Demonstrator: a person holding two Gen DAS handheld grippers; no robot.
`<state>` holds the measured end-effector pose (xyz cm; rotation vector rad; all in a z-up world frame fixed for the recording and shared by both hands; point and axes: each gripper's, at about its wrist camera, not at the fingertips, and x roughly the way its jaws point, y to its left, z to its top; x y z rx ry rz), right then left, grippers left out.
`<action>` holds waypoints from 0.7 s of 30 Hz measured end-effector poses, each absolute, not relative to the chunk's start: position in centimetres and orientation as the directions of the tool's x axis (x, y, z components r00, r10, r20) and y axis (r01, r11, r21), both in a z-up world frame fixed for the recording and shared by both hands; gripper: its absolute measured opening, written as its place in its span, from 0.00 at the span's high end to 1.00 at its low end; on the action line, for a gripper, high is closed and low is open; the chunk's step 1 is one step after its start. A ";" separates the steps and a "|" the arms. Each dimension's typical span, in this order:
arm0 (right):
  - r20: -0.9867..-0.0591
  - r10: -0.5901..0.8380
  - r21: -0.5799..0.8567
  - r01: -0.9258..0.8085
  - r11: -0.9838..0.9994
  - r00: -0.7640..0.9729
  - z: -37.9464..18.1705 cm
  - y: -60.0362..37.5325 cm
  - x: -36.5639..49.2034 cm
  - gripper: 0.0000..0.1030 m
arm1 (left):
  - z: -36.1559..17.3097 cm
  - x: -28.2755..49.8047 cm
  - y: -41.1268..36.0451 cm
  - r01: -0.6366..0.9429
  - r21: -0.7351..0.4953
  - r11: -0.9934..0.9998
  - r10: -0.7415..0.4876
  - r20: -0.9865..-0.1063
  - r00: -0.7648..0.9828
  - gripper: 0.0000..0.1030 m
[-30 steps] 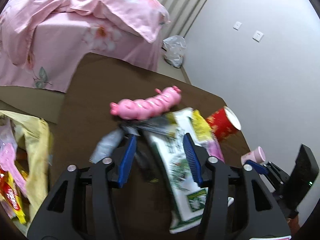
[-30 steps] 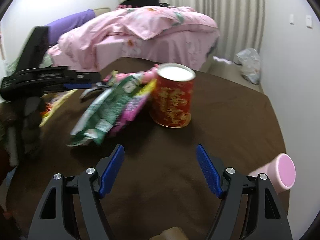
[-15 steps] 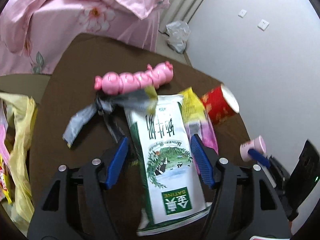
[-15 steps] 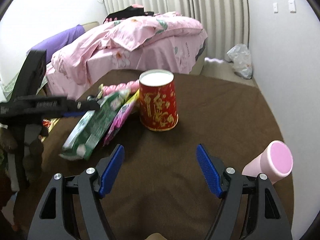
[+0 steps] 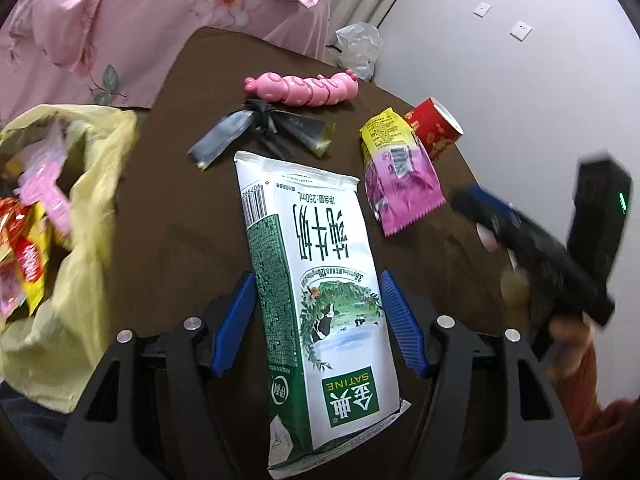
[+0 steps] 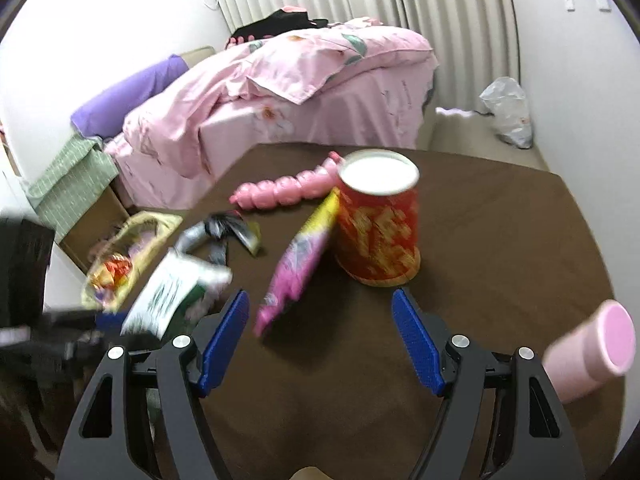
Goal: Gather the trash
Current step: 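Grasp the green-white milk bag with the left gripper while the right gripper grasps the red paper cup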
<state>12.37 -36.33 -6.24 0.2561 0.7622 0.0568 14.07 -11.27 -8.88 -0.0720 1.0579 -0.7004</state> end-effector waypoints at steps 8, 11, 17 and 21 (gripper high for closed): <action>-0.627 -0.087 0.100 0.191 0.976 0.774 -4.8 -36.8 15.2 0.39 | -8.0 13.0 -9.0 0.478 -0.372 0.796 -0.563 -0.746 0.355 0.41; -0.649 -0.061 0.140 0.197 0.970 0.759 -5.5 -38.2 16.9 0.39 | -7.8 13.0 -8.6 0.473 -0.382 0.794 -0.571 -0.735 0.365 0.41; -0.659 -0.016 0.138 0.142 0.980 0.752 -5.6 -38.8 18.4 0.50 | -8.3 13.2 -8.7 0.467 -0.390 0.794 -0.572 -0.740 0.354 0.41; -0.654 -0.047 0.104 0.151 0.983 0.755 -4.6 -38.5 17.7 0.50 | -8.4 13.3 -8.9 0.466 -0.389 0.795 -0.569 -0.745 0.349 0.40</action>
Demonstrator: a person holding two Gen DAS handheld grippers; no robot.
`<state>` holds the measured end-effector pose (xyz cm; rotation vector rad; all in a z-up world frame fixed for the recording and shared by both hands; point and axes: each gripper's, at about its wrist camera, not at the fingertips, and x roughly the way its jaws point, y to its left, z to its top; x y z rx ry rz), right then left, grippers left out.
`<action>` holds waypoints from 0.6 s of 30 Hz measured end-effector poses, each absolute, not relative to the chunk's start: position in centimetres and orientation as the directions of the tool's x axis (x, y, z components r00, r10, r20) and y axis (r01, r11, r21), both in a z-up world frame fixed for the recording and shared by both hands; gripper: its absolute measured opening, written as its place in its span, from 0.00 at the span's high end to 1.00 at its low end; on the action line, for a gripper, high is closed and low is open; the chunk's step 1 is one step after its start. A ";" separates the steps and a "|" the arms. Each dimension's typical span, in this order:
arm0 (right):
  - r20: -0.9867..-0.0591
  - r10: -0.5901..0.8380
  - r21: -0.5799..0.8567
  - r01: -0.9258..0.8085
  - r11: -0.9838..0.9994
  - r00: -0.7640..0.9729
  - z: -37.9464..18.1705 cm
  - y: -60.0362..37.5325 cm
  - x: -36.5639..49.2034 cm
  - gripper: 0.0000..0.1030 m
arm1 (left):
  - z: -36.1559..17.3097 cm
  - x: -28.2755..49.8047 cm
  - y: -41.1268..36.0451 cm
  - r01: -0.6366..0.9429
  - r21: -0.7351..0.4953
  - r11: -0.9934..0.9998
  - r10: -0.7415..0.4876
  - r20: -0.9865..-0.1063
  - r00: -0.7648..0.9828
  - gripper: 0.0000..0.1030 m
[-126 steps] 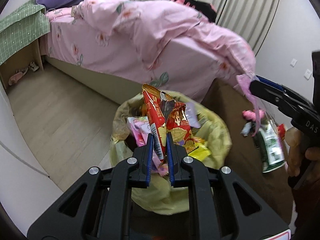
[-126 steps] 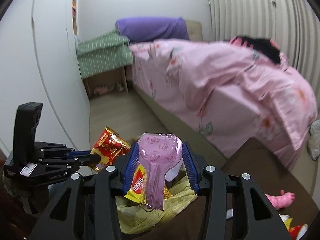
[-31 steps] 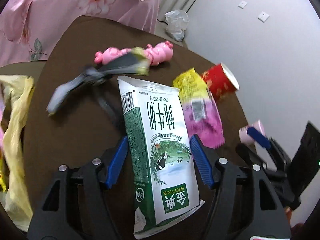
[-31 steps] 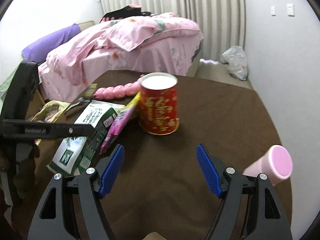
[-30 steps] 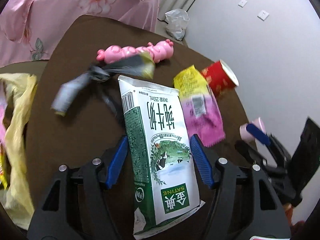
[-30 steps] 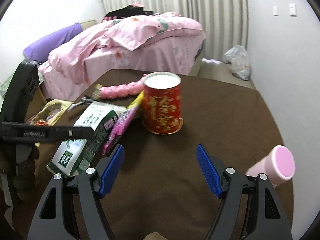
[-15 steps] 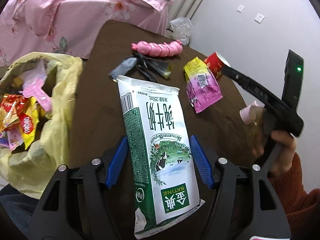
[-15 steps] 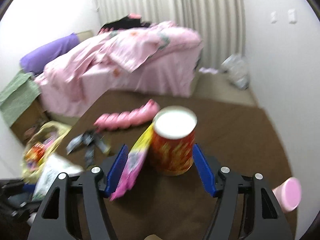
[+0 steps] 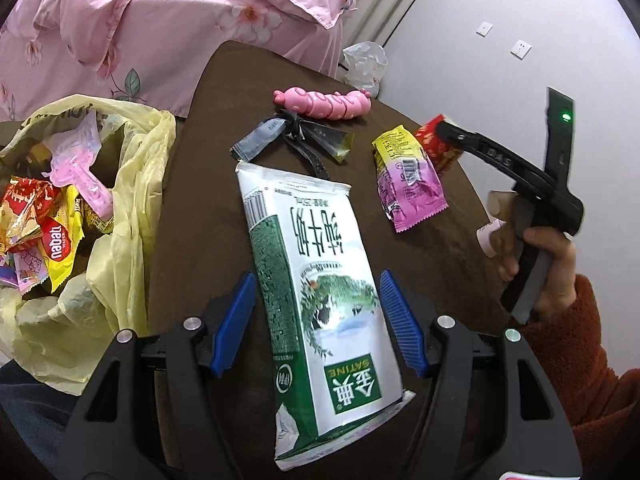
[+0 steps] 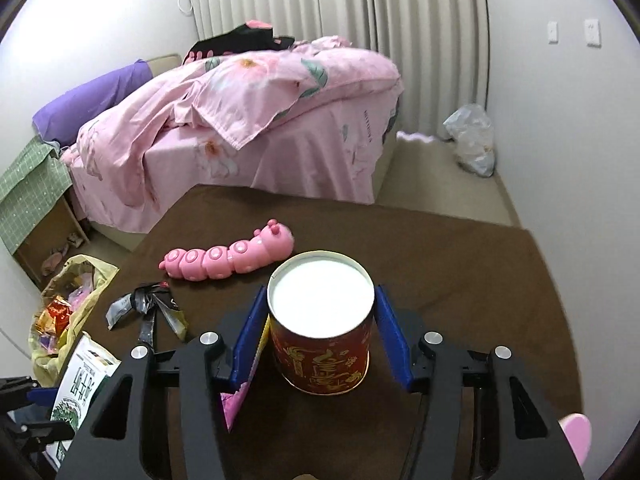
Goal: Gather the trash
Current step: 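Grasp the green-white milk bag with the left gripper while the right gripper grasps the red paper cup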
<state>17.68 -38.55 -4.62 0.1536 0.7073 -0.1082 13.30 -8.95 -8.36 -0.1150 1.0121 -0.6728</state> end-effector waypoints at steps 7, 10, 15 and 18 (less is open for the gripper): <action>-0.619 -0.047 0.130 0.160 0.979 0.784 -2.3 -39.5 12.5 0.50 | -7.9 14.3 -10.9 0.464 -0.299 0.834 -0.485 -0.799 0.357 0.32; -0.611 -0.043 0.139 0.160 0.977 0.791 -1.9 -39.9 10.2 0.50 | -7.6 15.2 -12.2 0.472 -0.262 0.842 -0.453 -0.819 0.353 0.32; -0.615 -0.037 0.142 0.157 0.977 0.787 -1.9 -40.1 7.3 0.50 | -8.1 17.2 -13.8 0.430 -0.200 0.881 -0.371 -0.856 0.361 0.32; -0.617 -0.026 0.150 0.150 0.977 0.787 -2.1 -40.1 5.9 0.50 | -8.6 18.2 -14.5 0.418 -0.187 0.889 -0.346 -0.873 0.345 0.32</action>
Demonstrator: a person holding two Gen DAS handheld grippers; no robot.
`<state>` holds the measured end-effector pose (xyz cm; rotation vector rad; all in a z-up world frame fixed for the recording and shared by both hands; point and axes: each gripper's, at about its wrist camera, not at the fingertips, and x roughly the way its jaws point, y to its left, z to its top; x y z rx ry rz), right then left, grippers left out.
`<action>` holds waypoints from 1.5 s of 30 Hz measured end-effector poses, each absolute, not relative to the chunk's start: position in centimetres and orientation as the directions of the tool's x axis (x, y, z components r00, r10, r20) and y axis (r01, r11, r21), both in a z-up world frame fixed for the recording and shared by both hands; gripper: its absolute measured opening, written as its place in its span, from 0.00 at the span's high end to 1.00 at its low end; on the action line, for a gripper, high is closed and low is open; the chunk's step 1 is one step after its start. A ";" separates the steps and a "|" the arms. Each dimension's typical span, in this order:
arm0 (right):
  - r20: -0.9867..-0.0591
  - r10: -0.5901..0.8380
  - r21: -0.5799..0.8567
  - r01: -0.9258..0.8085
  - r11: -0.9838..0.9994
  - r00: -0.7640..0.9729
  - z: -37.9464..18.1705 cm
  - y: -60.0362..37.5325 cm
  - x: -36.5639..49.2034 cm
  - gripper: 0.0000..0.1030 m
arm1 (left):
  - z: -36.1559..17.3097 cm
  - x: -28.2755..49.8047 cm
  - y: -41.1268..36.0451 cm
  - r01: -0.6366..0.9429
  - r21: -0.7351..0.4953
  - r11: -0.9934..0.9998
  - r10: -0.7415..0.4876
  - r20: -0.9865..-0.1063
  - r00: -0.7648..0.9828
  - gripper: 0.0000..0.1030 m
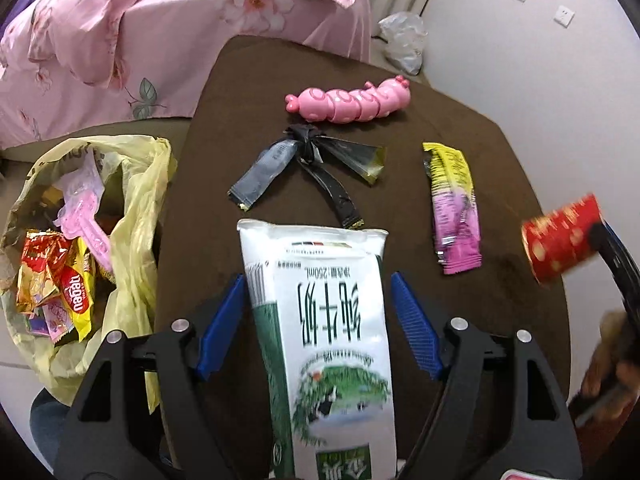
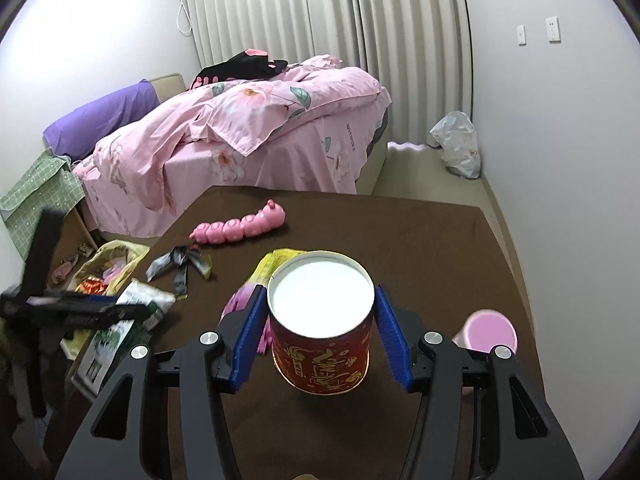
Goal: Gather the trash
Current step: 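Grasp the green-white milk bag with the left gripper while the right gripper grasps the red paper cup, then carry the milk bag and red cup over the yellow trash bag and open both grippers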
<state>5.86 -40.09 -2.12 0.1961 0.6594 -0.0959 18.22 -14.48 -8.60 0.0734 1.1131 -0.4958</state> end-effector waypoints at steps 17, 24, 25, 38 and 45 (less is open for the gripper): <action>-0.587 0.066 0.200 0.065 0.978 0.807 -1.7 -38.5 2.5 0.50 | -0.9 11.9 -12.8 0.512 -0.171 0.842 -0.461 -0.721 0.518 0.36; -0.560 0.086 0.164 0.008 0.986 0.824 0.3 -36.3 1.9 0.50 | 1.5 9.6 -10.9 0.512 -0.158 0.844 -0.474 -0.665 0.577 0.36; -0.557 0.088 0.159 0.003 0.987 0.826 0.5 -36.1 1.8 0.50 | 1.8 9.4 -10.5 0.507 -0.160 0.847 -0.476 -0.655 0.587 0.36; -0.480 0.190 0.097 -0.163 0.982 0.857 5.9 -30.0 4.2 0.50 | 7.2 8.8 -1.5 0.377 -0.158 0.913 -0.403 -0.490 0.773 0.36; -0.481 0.288 0.108 -0.270 0.957 0.828 6.9 -25.8 8.5 0.50 | 8.5 10.1 5.0 0.241 -0.155 0.958 -0.285 -0.427 0.859 0.36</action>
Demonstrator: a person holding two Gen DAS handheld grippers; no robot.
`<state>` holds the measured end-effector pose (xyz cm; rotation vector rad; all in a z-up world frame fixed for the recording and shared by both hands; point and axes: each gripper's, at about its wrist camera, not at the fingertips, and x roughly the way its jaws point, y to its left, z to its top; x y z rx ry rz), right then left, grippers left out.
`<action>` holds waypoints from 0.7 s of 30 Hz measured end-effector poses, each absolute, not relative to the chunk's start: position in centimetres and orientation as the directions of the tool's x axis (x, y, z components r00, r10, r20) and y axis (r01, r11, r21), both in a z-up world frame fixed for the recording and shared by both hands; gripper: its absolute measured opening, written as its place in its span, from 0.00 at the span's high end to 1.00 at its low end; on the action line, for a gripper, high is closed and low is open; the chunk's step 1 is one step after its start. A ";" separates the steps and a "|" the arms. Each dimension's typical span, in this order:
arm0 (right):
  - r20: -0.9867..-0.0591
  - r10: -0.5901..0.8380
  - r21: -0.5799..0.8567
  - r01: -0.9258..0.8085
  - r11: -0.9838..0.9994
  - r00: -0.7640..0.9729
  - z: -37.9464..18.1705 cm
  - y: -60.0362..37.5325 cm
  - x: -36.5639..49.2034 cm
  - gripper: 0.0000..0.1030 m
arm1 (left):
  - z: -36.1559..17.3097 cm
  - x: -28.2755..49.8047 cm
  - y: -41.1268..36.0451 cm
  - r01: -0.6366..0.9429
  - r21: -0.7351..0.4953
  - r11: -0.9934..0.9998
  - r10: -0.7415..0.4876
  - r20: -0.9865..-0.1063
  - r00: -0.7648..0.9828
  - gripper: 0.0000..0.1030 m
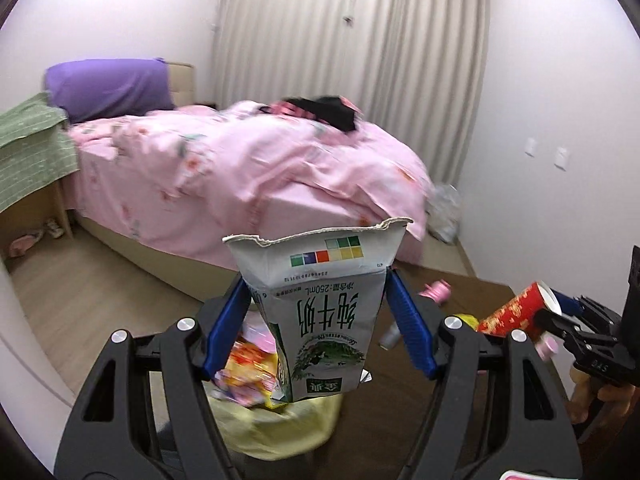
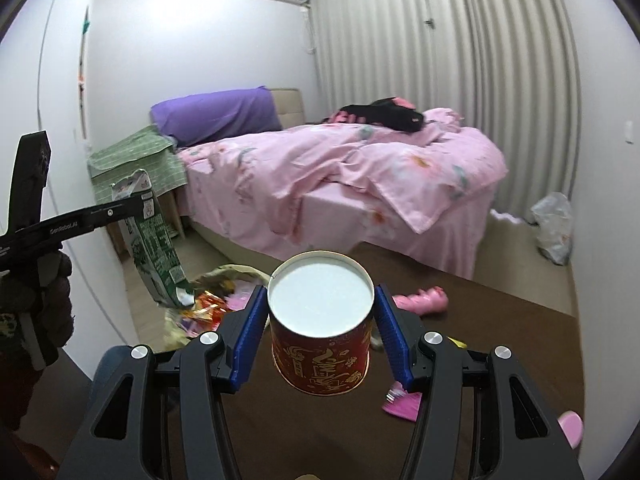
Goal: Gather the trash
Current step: 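Carry the milk bag and red cup over the yellow trash bag and open both grippers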
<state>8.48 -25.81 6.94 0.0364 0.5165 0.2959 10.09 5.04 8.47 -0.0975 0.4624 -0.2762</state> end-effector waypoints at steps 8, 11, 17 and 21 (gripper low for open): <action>-0.529 0.401 0.156 -0.378 0.913 0.748 5.2 -20.6 15.6 0.50 | 4.6 14.0 9.3 0.139 -0.192 0.972 -0.214 -0.461 0.861 0.36; -0.550 0.443 0.186 -0.413 0.892 0.709 3.8 -18.5 18.5 0.50 | 2.4 15.8 10.5 0.115 -0.220 0.969 -0.211 -0.485 0.849 0.36; -0.598 0.557 0.291 -0.492 0.821 0.576 -0.2 -14.0 25.0 0.50 | -3.3 20.1 11.0 0.115 -0.231 0.966 -0.232 -0.582 0.779 0.36; -0.690 0.534 0.280 -0.500 0.820 0.489 -3.7 -11.6 28.0 0.50 | -7.7 21.9 10.8 0.128 -0.218 0.968 -0.243 -0.669 0.702 0.37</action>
